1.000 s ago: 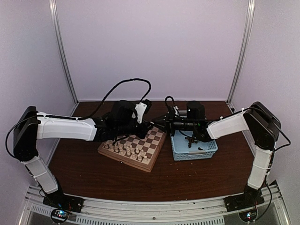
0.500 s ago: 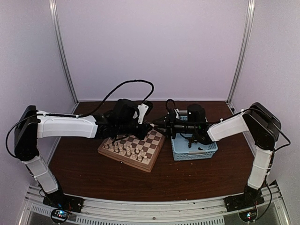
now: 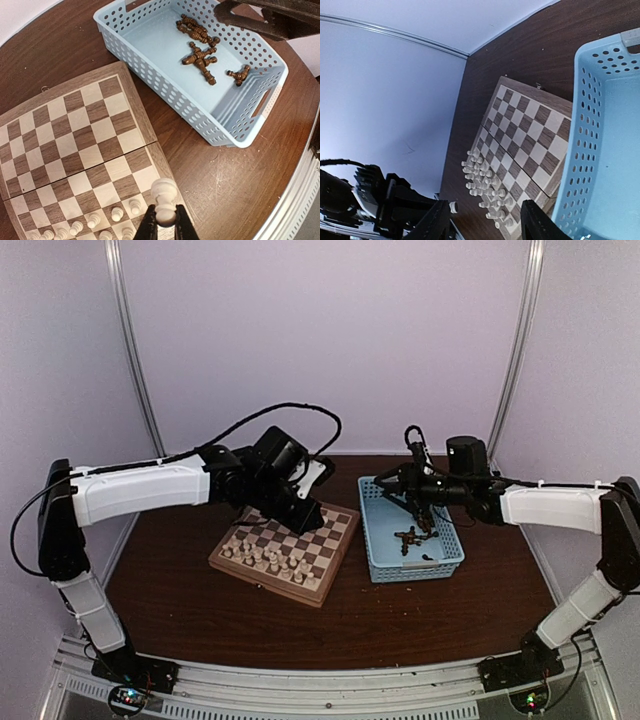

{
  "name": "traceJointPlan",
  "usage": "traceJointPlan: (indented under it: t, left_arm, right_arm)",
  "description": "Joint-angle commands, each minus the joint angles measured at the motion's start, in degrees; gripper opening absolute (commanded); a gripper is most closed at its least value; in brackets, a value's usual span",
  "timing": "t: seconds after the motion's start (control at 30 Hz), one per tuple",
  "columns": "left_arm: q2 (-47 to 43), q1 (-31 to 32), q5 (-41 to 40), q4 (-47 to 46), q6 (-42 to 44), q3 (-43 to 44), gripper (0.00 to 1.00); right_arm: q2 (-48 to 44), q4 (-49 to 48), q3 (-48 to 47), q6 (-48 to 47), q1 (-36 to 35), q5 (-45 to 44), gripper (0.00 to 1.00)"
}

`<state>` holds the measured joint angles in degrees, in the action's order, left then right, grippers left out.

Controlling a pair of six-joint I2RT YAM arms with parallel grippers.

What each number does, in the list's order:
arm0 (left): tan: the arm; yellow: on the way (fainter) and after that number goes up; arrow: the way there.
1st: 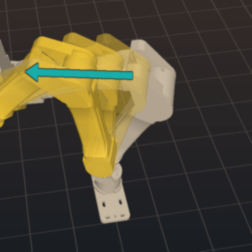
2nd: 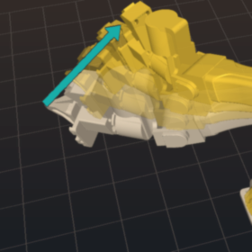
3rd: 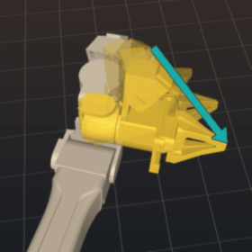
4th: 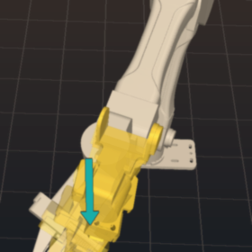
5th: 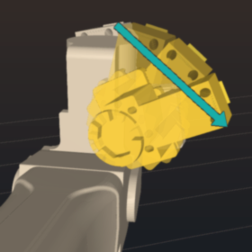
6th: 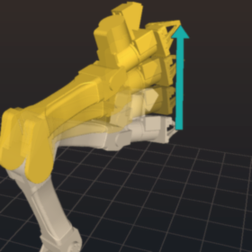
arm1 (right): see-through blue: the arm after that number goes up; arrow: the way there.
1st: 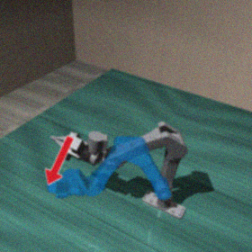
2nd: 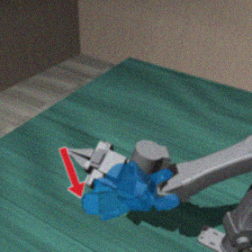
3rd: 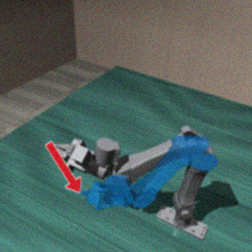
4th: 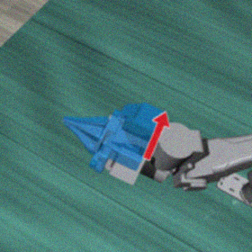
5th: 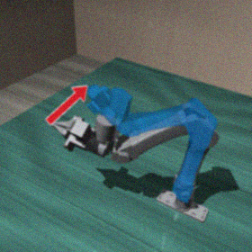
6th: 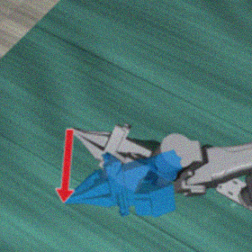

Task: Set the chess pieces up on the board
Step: Place the chess piece on the chessboard.

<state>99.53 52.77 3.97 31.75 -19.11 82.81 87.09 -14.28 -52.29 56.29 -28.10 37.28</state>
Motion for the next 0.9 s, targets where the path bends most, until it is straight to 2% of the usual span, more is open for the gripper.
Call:
traceJointPlan:
  t: [0.0,0.2,0.33,0.57,0.7,0.87]
  left_arm:
    - [5.59,0.85,1.37,14.38,1.32,8.46,0.04]
    - [11.97,1.32,2.78,22.12,3.71,15.18,0.03]
    - [16.26,1.53,2.84,26.29,4.72,19.20,0.00]
    - [19.47,1.87,2.15,27.13,4.87,21.31,0.02]
    - [20.82,1.85,1.90,27.78,4.71,21.98,0.02]
    - [23.39,1.88,2.63,30.59,5.35,24.40,0.02]
  right_arm:
    - [-5.44,17.10,-1.46,-17.10,1.21,-8.94,0.52]
    - [-14.41,22.03,1.23,-30.51,2.52,-21.04,0.60]
    - [-22.13,18.57,7.72,-37.39,2.52,-28.40,0.60]
    - [-33.67,10.96,17.97,-46.50,2.55,-36.58,0.62]
    - [-35.32,9.09,20.48,-48.70,2.52,-42.81,0.63]
    - [-34.83,6.02,22.37,-48.69,2.52,-42.09,0.63]
